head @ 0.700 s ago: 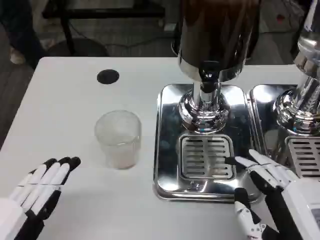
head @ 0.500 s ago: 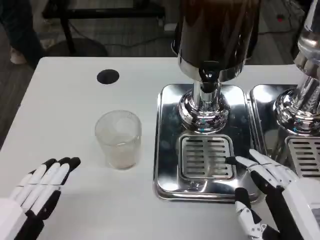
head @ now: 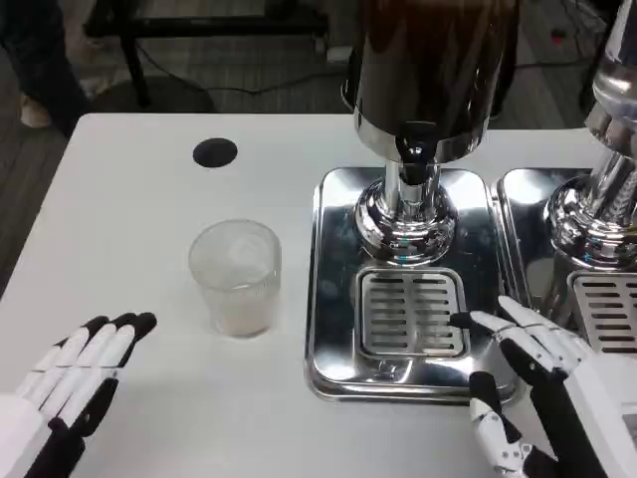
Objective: Grasp the cup under the faucet to collect the drink, then remove the cup.
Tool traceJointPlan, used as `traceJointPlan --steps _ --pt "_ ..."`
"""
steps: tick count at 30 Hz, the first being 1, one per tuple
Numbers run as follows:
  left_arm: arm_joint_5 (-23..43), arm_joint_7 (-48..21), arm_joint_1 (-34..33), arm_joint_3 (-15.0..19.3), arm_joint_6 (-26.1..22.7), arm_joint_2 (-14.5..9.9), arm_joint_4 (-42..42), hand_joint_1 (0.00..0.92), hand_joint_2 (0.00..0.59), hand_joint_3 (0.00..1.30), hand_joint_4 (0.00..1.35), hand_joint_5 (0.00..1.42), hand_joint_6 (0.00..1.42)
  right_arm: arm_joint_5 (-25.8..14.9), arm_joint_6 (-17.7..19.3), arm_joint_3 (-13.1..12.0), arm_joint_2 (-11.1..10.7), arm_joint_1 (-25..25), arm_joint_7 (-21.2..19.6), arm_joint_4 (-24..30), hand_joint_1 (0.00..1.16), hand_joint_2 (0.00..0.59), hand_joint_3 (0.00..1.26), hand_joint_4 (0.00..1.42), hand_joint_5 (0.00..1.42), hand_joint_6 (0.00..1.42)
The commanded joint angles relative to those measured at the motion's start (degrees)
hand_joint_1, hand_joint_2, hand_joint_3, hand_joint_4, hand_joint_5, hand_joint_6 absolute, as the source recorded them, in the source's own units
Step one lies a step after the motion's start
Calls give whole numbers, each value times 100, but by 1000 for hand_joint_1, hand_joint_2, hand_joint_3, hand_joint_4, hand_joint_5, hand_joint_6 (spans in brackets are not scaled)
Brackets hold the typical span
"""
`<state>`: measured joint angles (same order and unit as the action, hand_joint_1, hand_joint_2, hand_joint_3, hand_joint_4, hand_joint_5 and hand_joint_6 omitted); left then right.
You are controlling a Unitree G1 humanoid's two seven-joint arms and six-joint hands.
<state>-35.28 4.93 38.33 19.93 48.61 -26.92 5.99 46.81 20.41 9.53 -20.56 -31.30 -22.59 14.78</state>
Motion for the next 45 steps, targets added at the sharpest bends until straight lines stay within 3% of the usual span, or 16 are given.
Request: traceJointPlan --steps 1,18,27,35,40,45 --pt "130 58 31 74 -32 -103 -97 0 129 17 0 0 36 -39 -8 43 69 59 64 -1 238 535 294 142 184 231" --pt "379 -2 -142 35 -196 -228 -306 0 113 27 0 0 52 -116 13 -23 170 -20 48 -13 238 535 294 150 188 231" --pt "990 -179 -267 -49 -520 -183 -540 0 92 28 0 19 122 -182 -14 3 223 -29 94 -11 239 535 294 151 194 231" --pt "1562 -423 -1015 -158 -1153 -252 -1083 0 64 9 0 50 180 -125 -130 71 372 -1 161 117 239 535 294 157 195 231" --pt "1654 -571 -1355 -254 -1391 -273 -1279 0 55 8 0 61 193 -77 -158 112 452 -23 157 160 239 535 297 162 195 231" --pt "1579 -764 -1875 -548 -1696 -391 -1505 34 46 37 8 153 303 -48 -164 172 494 -15 130 155 239 535 303 184 209 231"
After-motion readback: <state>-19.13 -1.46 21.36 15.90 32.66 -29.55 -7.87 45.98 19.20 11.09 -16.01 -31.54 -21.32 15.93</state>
